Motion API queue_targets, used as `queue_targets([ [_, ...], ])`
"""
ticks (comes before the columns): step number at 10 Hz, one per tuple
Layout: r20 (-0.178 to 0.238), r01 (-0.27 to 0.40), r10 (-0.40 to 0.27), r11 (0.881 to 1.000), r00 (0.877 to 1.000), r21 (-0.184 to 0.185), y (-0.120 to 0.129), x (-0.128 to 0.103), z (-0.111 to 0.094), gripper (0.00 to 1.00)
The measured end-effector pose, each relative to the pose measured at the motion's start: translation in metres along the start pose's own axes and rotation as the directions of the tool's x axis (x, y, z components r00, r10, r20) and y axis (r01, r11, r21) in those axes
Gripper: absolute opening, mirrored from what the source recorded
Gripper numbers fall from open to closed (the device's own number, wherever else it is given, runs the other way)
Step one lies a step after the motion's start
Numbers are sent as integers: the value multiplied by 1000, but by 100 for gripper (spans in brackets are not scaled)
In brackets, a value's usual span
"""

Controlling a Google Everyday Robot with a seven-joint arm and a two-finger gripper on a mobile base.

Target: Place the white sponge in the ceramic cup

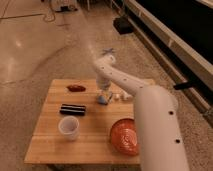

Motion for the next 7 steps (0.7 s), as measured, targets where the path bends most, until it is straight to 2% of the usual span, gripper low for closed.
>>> queue_targets([
  [5,29,114,-115,993,993,16,-3,-4,15,65],
  [7,10,175,-175,985,985,-14,-6,-4,20,65],
])
